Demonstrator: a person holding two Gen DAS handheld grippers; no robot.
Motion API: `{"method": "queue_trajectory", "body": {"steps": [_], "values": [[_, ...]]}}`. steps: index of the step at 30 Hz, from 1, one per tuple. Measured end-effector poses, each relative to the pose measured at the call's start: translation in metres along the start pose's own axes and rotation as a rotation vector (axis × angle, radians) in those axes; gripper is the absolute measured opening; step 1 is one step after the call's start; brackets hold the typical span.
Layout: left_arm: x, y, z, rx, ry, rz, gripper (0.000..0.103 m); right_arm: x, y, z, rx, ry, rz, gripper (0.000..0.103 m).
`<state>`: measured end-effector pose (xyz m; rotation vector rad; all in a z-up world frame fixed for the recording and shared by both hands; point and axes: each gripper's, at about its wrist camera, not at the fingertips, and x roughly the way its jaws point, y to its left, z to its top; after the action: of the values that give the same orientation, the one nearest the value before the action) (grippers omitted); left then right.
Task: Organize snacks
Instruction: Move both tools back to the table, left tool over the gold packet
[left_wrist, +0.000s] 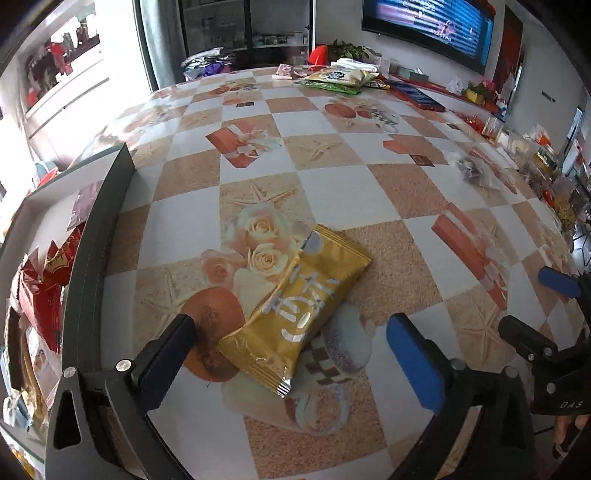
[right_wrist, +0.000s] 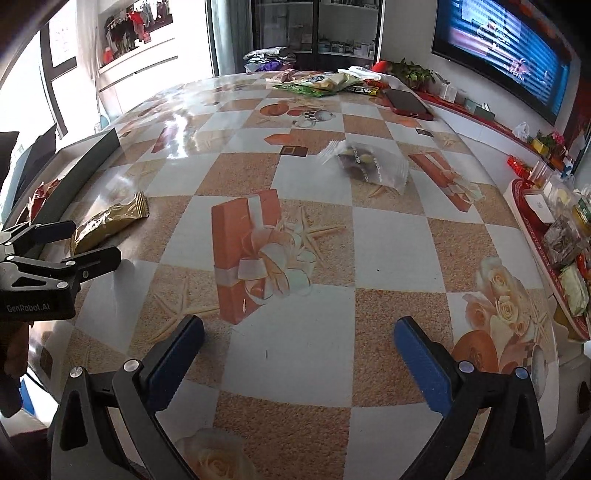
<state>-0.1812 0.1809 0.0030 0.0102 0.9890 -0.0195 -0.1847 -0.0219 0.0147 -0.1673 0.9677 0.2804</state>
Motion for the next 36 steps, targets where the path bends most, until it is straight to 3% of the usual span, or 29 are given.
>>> {"method": "queue_trajectory", "body": {"steps": [36], "values": [[-0.0017, -0.0004, -0.0029, -0.019, -0.002, 0.013, 0.103, -0.0019, 0.0007, -0.0017, 0.003, -0.020, -0.002, 0.103]]}}
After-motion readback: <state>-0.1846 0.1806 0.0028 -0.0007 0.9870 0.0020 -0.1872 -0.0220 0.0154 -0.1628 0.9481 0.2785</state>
